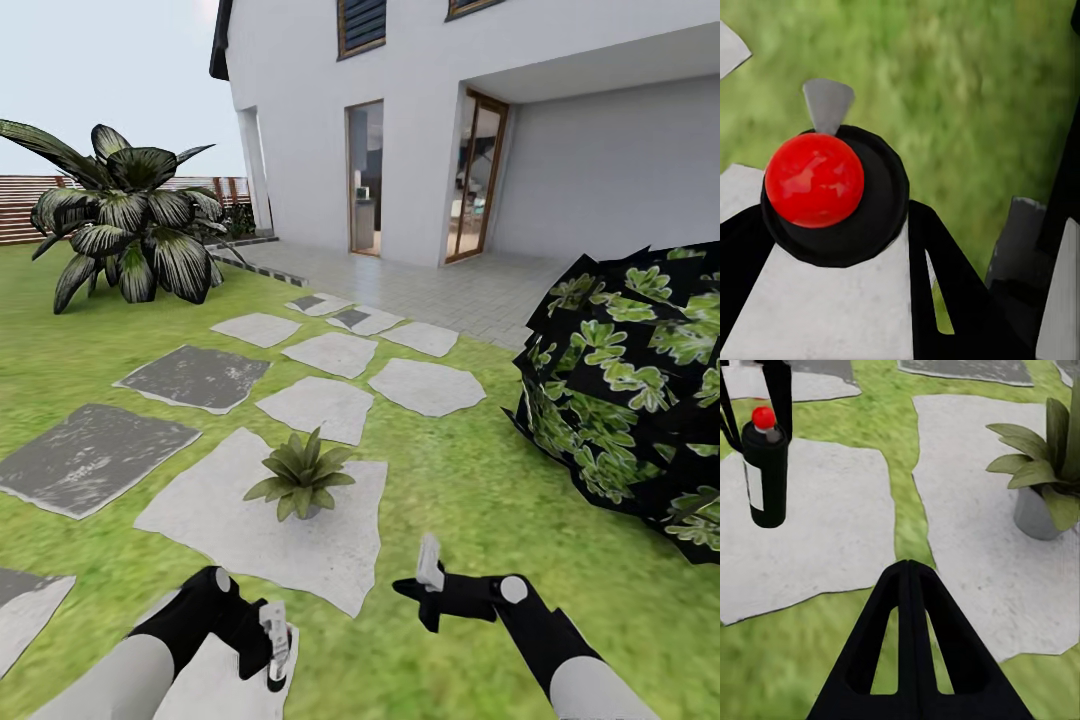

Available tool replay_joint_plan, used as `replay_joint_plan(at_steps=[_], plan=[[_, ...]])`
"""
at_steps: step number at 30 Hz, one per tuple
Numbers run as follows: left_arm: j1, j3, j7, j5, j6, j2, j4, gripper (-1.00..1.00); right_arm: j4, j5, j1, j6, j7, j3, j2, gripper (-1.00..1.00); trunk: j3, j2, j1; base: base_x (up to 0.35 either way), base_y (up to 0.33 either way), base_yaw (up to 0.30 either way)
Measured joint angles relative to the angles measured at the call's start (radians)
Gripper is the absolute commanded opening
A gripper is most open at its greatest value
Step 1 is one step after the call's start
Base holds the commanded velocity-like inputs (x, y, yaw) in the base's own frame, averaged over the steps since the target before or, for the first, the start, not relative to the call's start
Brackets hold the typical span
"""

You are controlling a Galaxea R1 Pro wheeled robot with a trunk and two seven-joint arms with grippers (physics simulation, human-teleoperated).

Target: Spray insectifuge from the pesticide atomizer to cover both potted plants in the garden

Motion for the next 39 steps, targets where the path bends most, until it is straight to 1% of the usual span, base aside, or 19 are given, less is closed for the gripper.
replay_joint_plan(at_steps=[3,7,9,10,11,19,20,22,26,28,31,35,39], plan=[[0.0,0.0,0.003,-0.002,0.007,-0.015,-0.004,-1.0,0.0,0.0,-0.003,0.0,0.009,0.0,0.014,-1.0,0.0,0.0,0.0,0.0,0.0,0.0],[0.0,-0.001,0.005,-0.001,0.011,-0.039,-0.036,-1.0,0.0,-0.001,-0.007,0.0,0.012,0.0,0.028,-1.0,0.0,0.0,0.0,0.0,0.0,0.0],[0.0,-0.001,0.005,-0.001,0.015,-0.059,-0.061,-1.0,0.0,0.0,-0.009,0.001,0.013,0.0,0.041,-1.0,0.0,0.0,0.0,0.0,0.0,0.0],[0.0,-0.001,0.005,-0.001,0.019,-0.064,-0.068,-1.0,0.0,0.001,-0.009,0.001,0.013,0.0,0.044,-1.0,0.0,0.0,0.0,0.0,0.0,0.0],[0.0,-0.001,0.005,-0.001,0.028,-0.074,-0.081,-1.0,0.001,0.001,-0.009,0.001,0.014,0.0,0.048,-1.0,0.0,0.0,0.0,0.0,0.0,0.0],[0.0,-0.001,0.005,-0.001,0.036,-0.118,-0.121,-1.0,0.002,0.001,-0.009,0.001,0.013,0.0,0.052,-1.0,0.0,0.0,0.0,0.0,0.0,0.0],[0.0,-0.002,0.006,-0.001,0.036,-0.129,-0.123,-1.0,0.002,0.001,-0.009,0.001,0.013,0.0,0.052,-1.0,0.0,0.0,0.0,0.0,0.0,0.0],[0.0,-0.003,0.006,-0.002,0.035,-0.143,-0.125,-1.0,0.001,0.001,-0.009,0.001,0.013,0.0,0.052,-1.0,0.0,0.0,0.0,0.0,0.0,0.0],[0.0,-0.003,0.008,-0.003,0.035,-0.157,-0.128,-1.0,0.001,0.001,-0.009,0.001,0.013,0.0,0.052,-1.0,0.0,0.0,0.0,0.0,0.0,0.0],[0.0,-0.003,0.015,-0.006,0.036,-0.162,-0.143,-1.0,0.001,0.001,-0.009,0.001,0.013,0.0,0.053,-1.0,0.0,0.0,0.0,0.0,0.0,0.0],[0.0,-0.003,0.023,-0.009,0.036,-0.163,-0.151,-1.0,0.001,0.001,-0.009,0.001,0.013,0.0,0.055,-1.0,0.0,0.0,0.0,0.0,0.0,0.0],[0.0,-0.002,0.03,-0.009,0.036,-0.164,-0.157,-1.0,0.001,0.001,-0.009,0.001,0.014,0.0,0.068,-1.0,0.0,0.0,0.0,0.0,0.0,0.0],[0.0,-0.002,0.047,-0.008,0.036,-0.164,-0.168,-1.0,-0.001,0.001,-0.009,0.001,0.013,0.0,0.071,-1.0,0.0,0.0,0.0,0.0,0.0,0.0]])
